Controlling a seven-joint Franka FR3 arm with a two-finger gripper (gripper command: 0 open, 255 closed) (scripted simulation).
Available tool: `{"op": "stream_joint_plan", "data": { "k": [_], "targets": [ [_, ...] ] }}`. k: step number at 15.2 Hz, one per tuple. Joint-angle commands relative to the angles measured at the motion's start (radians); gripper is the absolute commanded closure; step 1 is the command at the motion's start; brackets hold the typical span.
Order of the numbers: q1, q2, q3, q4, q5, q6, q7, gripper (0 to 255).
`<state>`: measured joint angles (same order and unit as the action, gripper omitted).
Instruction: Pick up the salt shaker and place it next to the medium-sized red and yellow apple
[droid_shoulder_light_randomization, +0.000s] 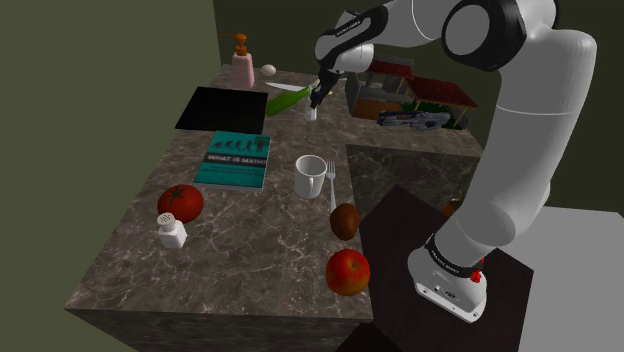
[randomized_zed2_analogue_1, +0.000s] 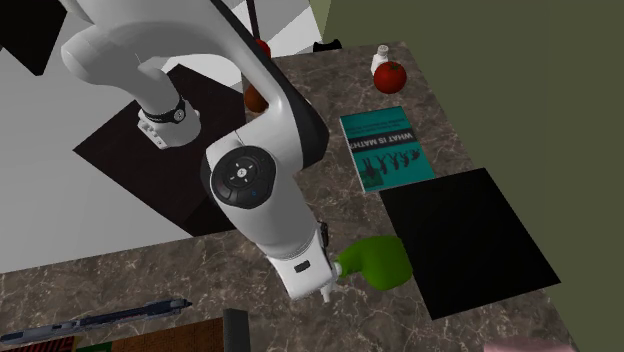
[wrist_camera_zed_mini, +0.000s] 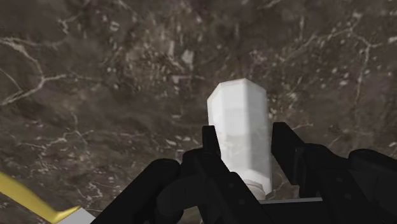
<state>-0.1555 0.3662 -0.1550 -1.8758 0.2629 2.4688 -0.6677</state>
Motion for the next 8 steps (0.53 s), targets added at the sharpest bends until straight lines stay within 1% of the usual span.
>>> {"op": "stream_joint_plan", "data": {
  "k": [1, 8],
  "targets": [
    [0.005, -0.005, 0.000, 0.001, -0.005, -0.015, 0.006, 255],
    [0.011, -0.051, -0.010, 0.033, -0.030, -0.092, 0.029, 255]
  ]
}}
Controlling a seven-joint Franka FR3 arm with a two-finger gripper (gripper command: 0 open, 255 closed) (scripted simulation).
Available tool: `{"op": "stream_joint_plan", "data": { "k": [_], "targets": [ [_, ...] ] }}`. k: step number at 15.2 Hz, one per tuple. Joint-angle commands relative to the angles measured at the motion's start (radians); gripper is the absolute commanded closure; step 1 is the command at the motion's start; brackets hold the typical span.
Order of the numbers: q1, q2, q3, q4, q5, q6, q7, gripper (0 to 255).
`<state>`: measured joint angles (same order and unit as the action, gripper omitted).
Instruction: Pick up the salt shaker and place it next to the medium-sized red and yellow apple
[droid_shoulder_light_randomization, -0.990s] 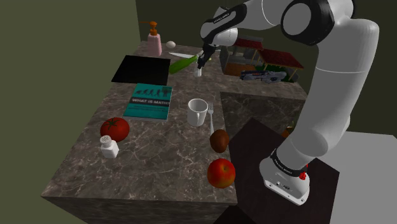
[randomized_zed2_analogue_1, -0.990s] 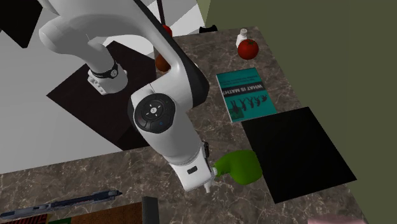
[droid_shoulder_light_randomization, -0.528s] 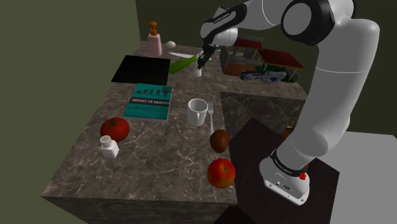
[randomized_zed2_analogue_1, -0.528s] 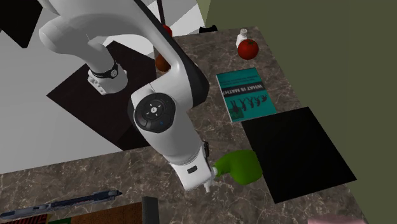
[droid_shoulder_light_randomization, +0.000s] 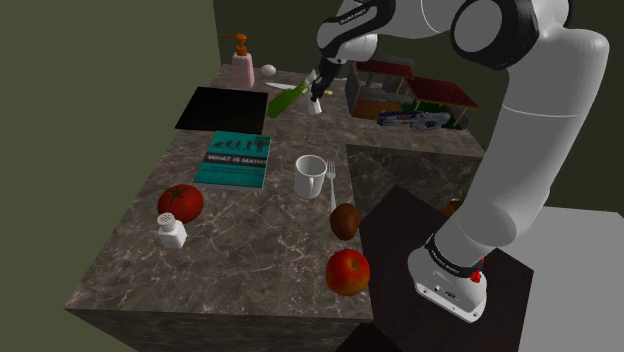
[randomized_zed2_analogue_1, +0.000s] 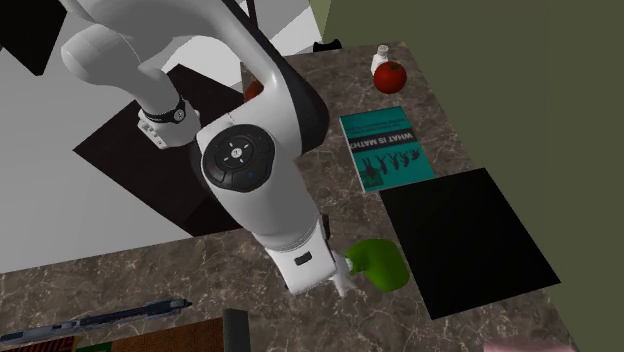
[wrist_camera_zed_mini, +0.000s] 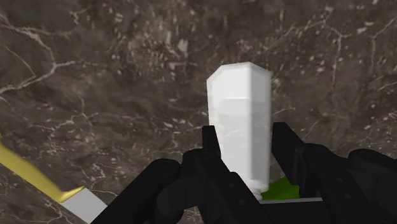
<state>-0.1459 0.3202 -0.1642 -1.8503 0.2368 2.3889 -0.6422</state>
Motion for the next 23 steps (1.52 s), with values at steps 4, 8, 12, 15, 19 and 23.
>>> {"op": "stream_joint_plan", "data": {
  "k": [4, 8, 12, 15, 19, 23],
  "targets": [
    [0.003, -0.028, -0.006, 0.030, -0.016, -0.057, 0.016, 255],
    [0.005, -0.048, -0.010, 0.057, -0.027, -0.103, 0.028, 255],
    [0.006, -0.065, -0.013, 0.088, -0.037, -0.150, 0.039, 255],
    [0.006, -0.076, -0.015, 0.114, -0.044, -0.186, 0.046, 255],
    [0.006, -0.088, -0.017, 0.152, -0.051, -0.235, 0.055, 255],
    [0.006, -0.096, -0.019, 0.194, -0.058, -0.286, 0.064, 255]
  ]
}}
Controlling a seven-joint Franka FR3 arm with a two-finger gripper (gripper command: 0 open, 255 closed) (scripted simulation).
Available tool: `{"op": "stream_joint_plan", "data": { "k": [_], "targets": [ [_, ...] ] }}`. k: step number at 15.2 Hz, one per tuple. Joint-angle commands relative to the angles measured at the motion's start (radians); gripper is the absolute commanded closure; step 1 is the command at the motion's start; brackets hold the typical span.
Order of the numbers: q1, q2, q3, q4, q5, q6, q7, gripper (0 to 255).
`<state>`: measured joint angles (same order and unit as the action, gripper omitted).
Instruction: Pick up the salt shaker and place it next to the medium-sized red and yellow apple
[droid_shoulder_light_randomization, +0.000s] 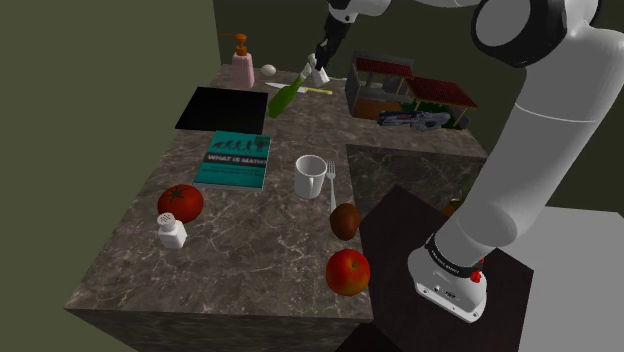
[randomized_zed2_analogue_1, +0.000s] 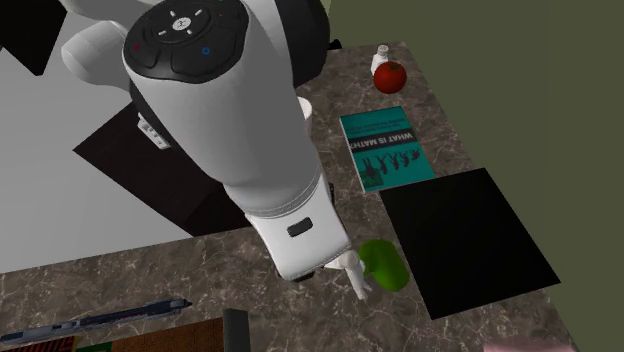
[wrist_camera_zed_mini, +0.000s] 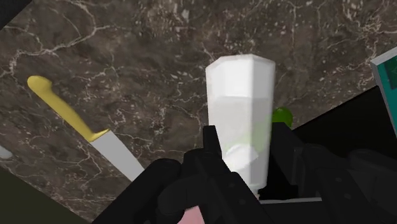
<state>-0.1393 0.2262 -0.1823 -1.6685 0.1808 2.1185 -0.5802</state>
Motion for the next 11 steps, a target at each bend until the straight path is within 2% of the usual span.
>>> {"op": "stream_joint_plan", "data": {
  "k": [1, 4, 11],
  "targets": [
    [-0.001, -0.004, -0.001, 0.024, -0.003, -0.028, 0.004, 255],
    [-0.001, -0.007, -0.002, 0.057, -0.006, -0.064, 0.009, 255],
    [0.076, -0.237, 0.041, -0.239, -0.078, 0.020, 0.140, 255]
  ]
}}
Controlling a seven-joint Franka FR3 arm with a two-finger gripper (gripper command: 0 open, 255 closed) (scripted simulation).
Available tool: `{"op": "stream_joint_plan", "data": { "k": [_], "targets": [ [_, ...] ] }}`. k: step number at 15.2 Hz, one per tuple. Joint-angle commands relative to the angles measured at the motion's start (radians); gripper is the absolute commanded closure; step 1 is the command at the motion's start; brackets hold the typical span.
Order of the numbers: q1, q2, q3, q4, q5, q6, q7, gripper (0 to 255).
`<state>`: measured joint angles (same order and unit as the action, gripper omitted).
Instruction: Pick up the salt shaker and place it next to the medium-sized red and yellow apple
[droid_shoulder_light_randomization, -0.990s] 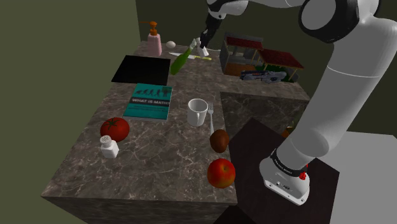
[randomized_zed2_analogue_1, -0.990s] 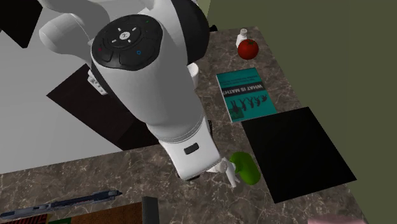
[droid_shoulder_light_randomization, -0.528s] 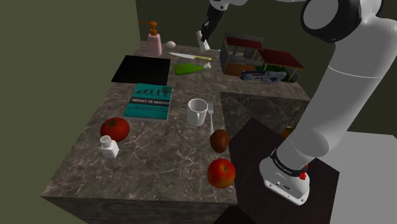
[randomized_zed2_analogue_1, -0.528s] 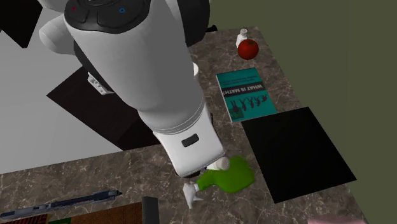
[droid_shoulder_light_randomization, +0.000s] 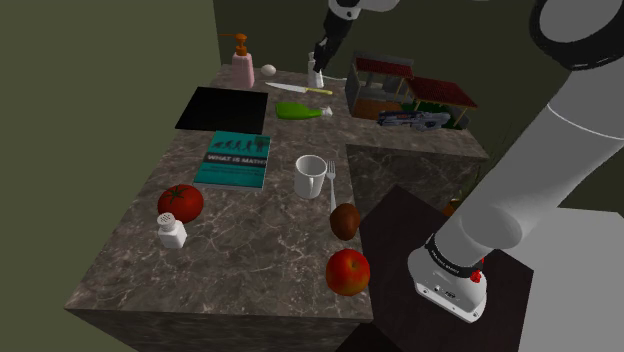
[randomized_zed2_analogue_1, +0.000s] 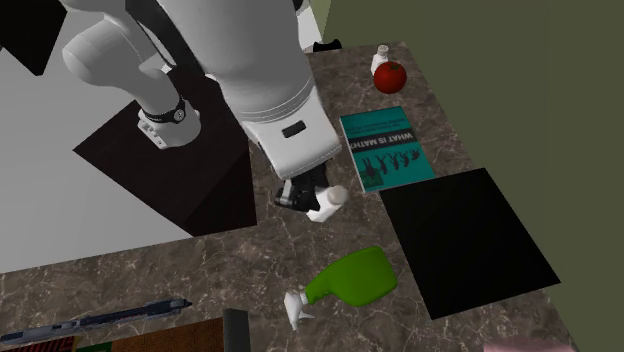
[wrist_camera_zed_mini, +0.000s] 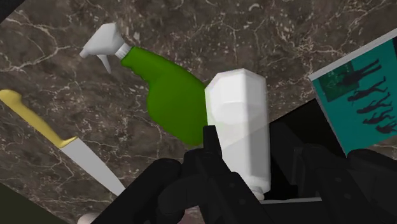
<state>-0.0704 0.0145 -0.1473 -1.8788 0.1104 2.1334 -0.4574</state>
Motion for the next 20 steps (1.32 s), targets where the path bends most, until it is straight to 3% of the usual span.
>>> {"op": "stream_joint_plan", "data": {
  "k": [1, 10, 20],
  "targets": [
    [0.016, -0.055, 0.015, -0.064, -0.017, 0.013, 0.038, 255],
    [0.079, -0.295, 0.124, -0.327, -0.069, 0.047, 0.233, 255],
    [0.155, -0.503, 0.284, -0.509, -0.055, 0.028, 0.455, 255]
  ]
}}
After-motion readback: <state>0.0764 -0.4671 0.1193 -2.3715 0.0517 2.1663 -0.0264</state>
